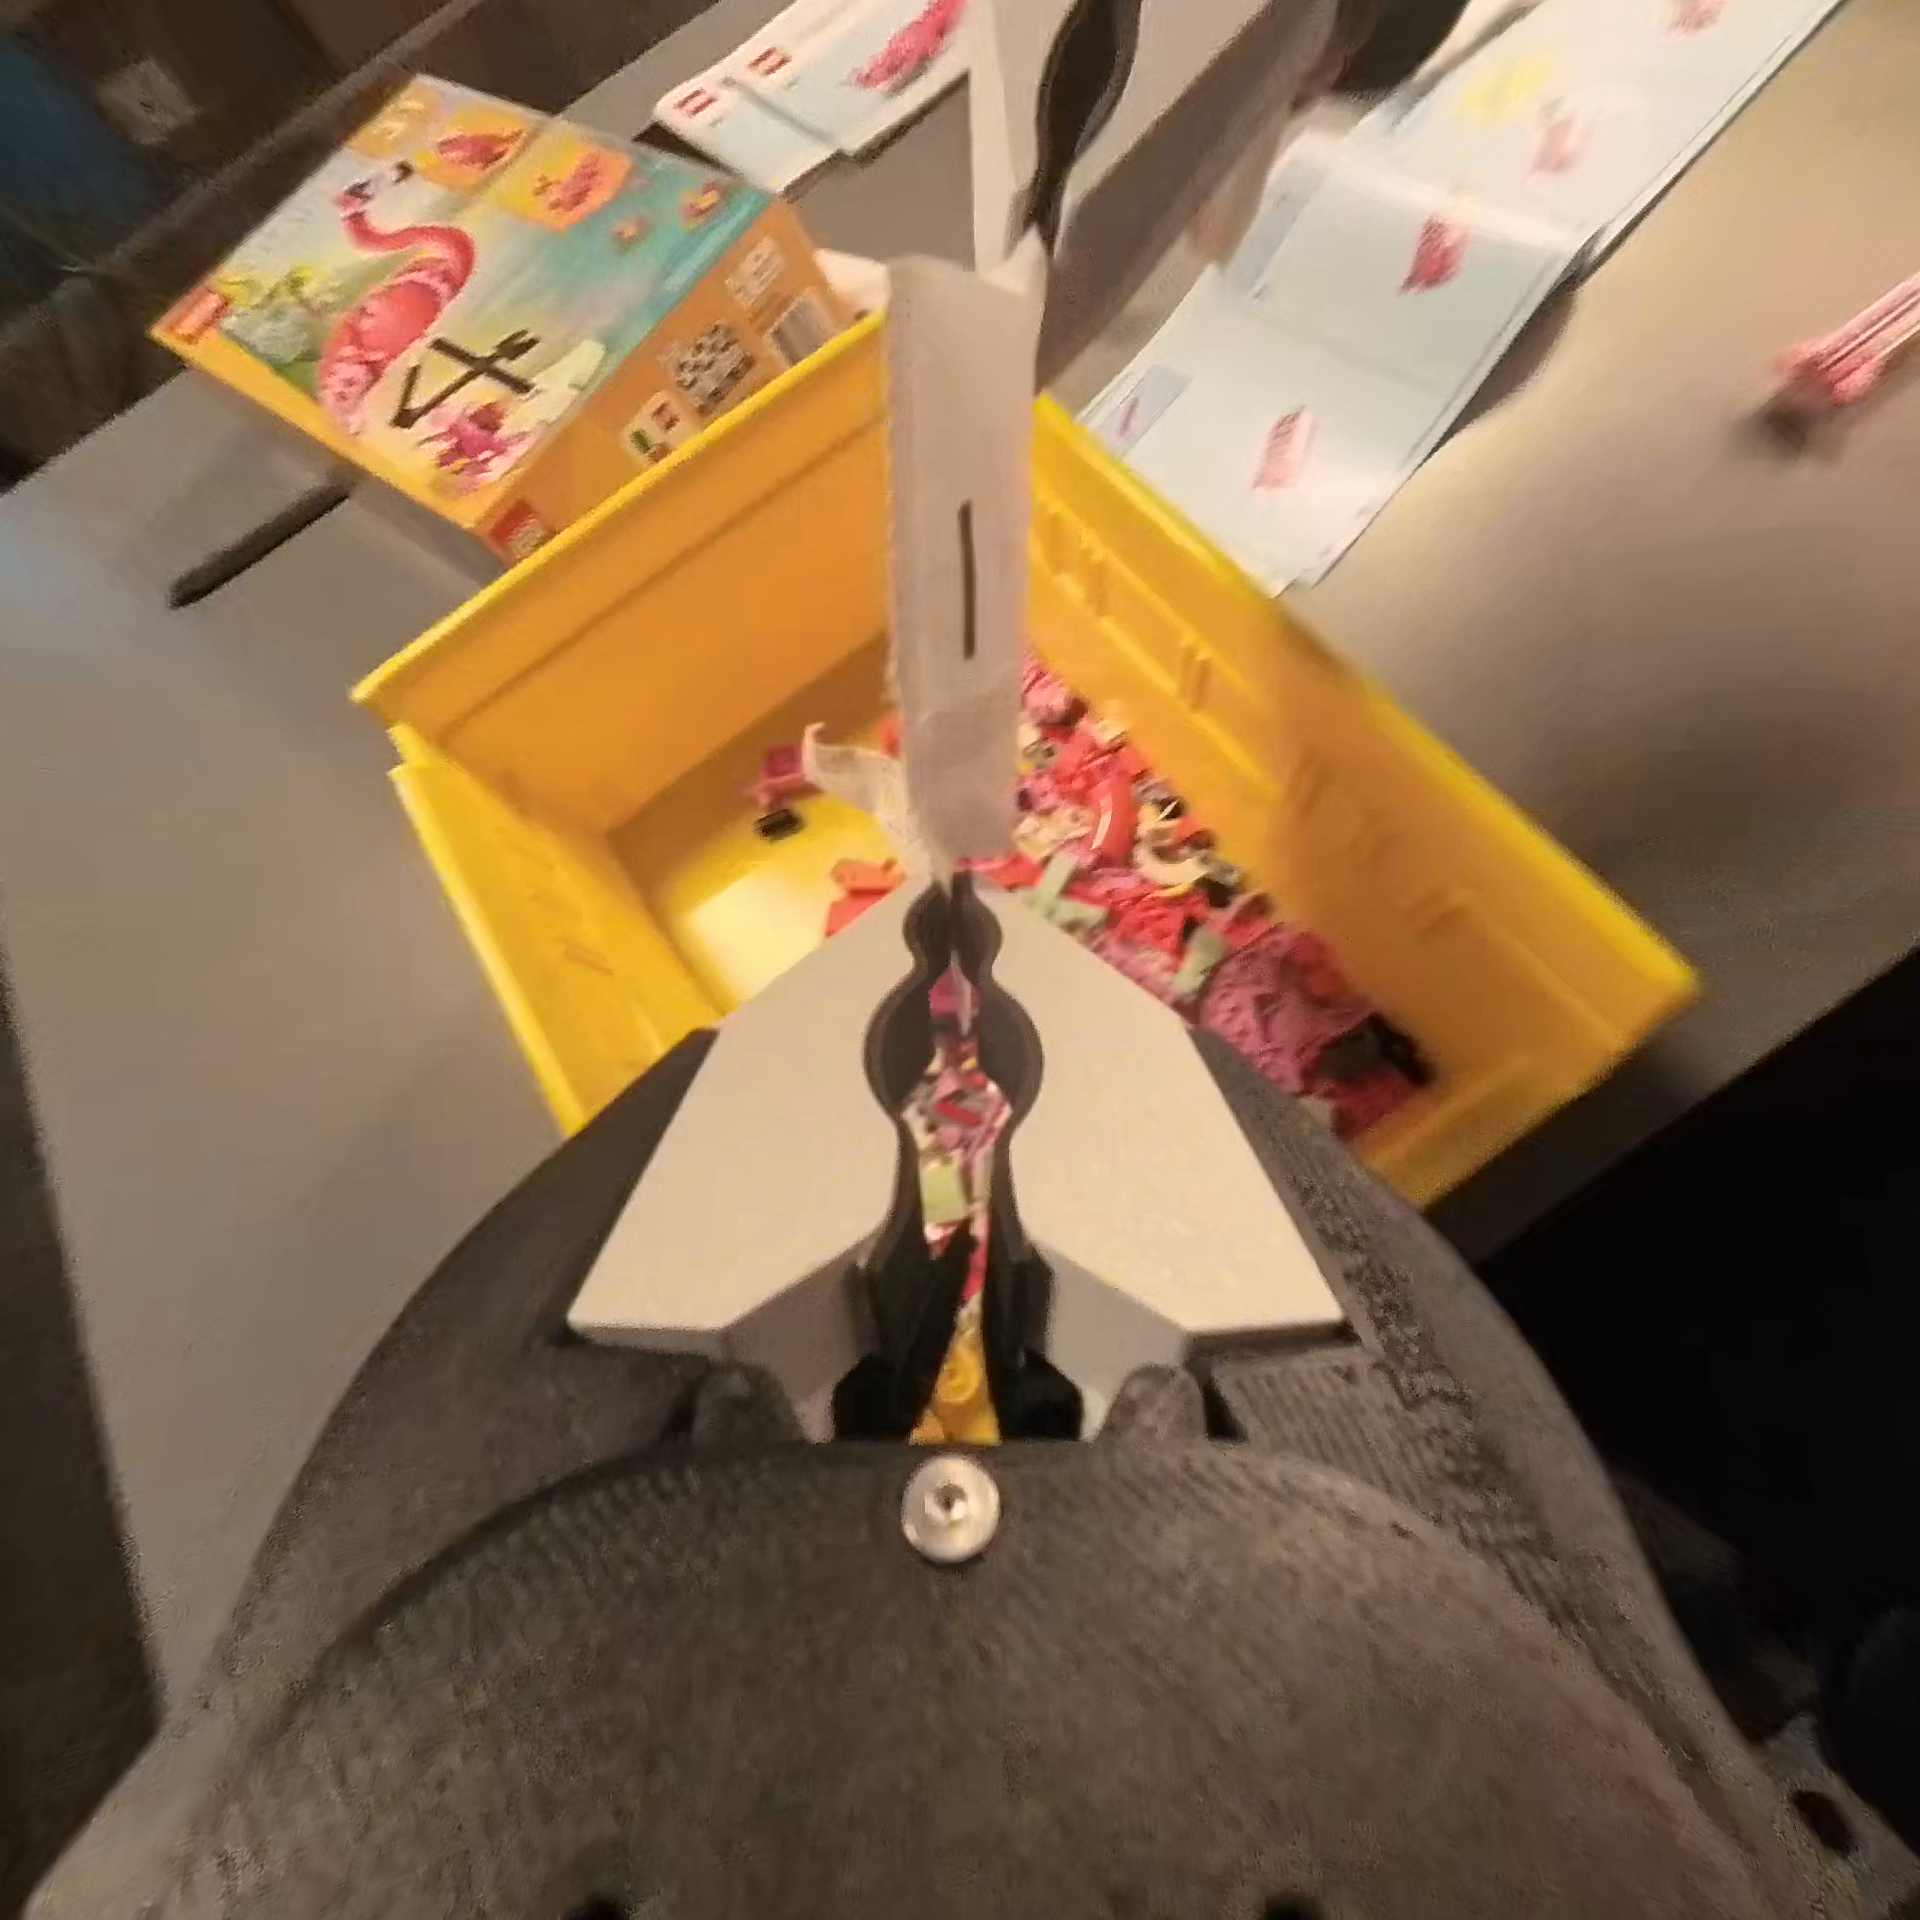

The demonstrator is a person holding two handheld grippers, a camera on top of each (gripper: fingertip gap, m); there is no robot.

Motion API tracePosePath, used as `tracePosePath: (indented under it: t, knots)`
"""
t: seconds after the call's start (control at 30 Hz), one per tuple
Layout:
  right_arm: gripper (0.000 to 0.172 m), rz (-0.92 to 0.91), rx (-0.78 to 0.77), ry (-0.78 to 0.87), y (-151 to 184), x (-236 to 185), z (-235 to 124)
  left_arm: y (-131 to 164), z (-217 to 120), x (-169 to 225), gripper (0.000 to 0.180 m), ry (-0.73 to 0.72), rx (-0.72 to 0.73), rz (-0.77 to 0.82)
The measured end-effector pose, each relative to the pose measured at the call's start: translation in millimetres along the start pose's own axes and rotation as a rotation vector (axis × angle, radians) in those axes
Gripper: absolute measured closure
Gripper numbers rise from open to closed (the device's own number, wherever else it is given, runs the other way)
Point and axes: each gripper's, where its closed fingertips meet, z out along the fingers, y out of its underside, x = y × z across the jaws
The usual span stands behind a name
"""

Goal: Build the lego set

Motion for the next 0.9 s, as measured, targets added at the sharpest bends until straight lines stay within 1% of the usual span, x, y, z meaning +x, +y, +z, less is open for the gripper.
tracePosePath:
  t: [0.03, 0.07, 0.1, 0.13, 0.2, 0.3, 0.37, 0.43, 0.47, 0.5, 0.53, 0.57, 0.6, 0.63, 0.67, 0.7, 0.73, 0.77, 0.8, 0.83, 0.9]
  knots:
    - [0.172, -0.014, 0.005, -0.027, -3.3, -9.1, 2.9, -4.4, 0.0, 2.4, 0.180, 0.015, 0.026, -0.013]
    - [0.172, -0.064, -0.022, -0.025, -0.8, -14.1, 7.0, -2.8, 1.1, -1.3, 0.180, -0.013, 0.014, -0.008]
    - [0.172, -0.105, -0.065, 0.014, 6.1, -9.4, 9.1, 5.0, 2.4, -9.2, 0.180, -0.068, -0.034, 0.009]
    - [0.172, -0.106, -0.103, 0.062, 14.2, 1.4, 8.1, 10.2, 3.5, -11.2, 0.180, -0.081, -0.058, 0.014]
    - [0.172, -0.060, -0.125, 0.116, 21.8, 15.8, 1.6, 4.7, 5.0, -1.3, 0.180, -0.009, 0.004, -0.032]
    - [0.172, -0.142, -0.190, 0.159, 28.1, 8.4, 1.4, 9.9, 9.5, -7.4, 0.180, -0.016, 0.011, -0.031]
    - [0.172, -0.125, -0.170, 0.169, 26.8, 3.0, -0.1, 7.6, 8.0, -5.1, 0.180, 0.029, 0.040, -0.074]
    - [0.172, -0.079, -0.104, 0.157, 18.9, -4.3, 0.3, -8.3, 5.7, 8.3, 0.180, 0.085, 0.109, -0.053]
    - [0.172, -0.079, -0.118, 0.182, 22.0, -3.1, 1.0, -13.9, 6.0, 14.6, 0.180, 0.106, 0.116, -0.049]
    - [0.172, -0.106, -0.165, 0.237, 30.6, 4.2, -2.0, -9.9, 7.4, 9.9, 0.180, 0.066, 0.079, -0.029]
    - [0.172, -0.084, -0.163, 0.249, 34.2, 7.0, -6.5, -0.5, 7.5, 0.6, 0.180, 0.014, 0.030, -0.014]
    - [0.172, 0.006, -0.101, 0.184, 29.7, -0.3, -8.8, -1.3, 5.3, -0.9, 0.180, 0.021, 0.058, -0.034]
    - [0.172, 0.079, -0.043, 0.135, 24.3, -5.0, -12.2, -6.7, 1.3, 0.3, 0.180, 0.053, 0.112, -0.092]
    - [0.172, 0.119, 0.018, 0.111, 17.4, -7.8, -15.9, -13.2, -2.9, -1.1, 0.180, 0.062, 0.168, -0.144]
    - [0.172, 0.141, 0.063, 0.110, 11.3, -8.5, -19.4, -18.9, -7.3, -4.8, 0.180, 0.040, 0.214, -0.179]
    - [0.172, 0.151, 0.115, 0.119, 3.4, -8.4, -23.9, -21.2, -12.7, -14.2, 0.178, -0.032, 0.235, -0.197]
    - [0.172, 0.165, 0.216, 0.123, -12.0, -8.8, -32.1, -21.8, -21.3, -27.3, 0.166, -0.139, 0.252, -0.209]
    - [0.172, 0.210, 0.345, 0.113, -32.0, -9.1, -44.8, -24.3, -32.4, -34.8, 0.146, -0.218, 0.285, -0.221]
    - [0.172, 0.268, 0.473, 0.102, -52.2, -7.2, -60.5, -28.4, -44.4, -37.3, 0.135, -0.269, 0.328, -0.243]
    - [0.172, 0.310, 0.610, 0.089, -72.8, -5.3, -78.8, -33.2, -56.1, -35.3, 0.129, -0.302, 0.377, -0.265]
    - [0.172, 0.351, 0.833, 0.031, -109.5, -8.5, -113.0, -40.6, -77.9, -25.7, 0.129, -0.371, 0.471, -0.293]
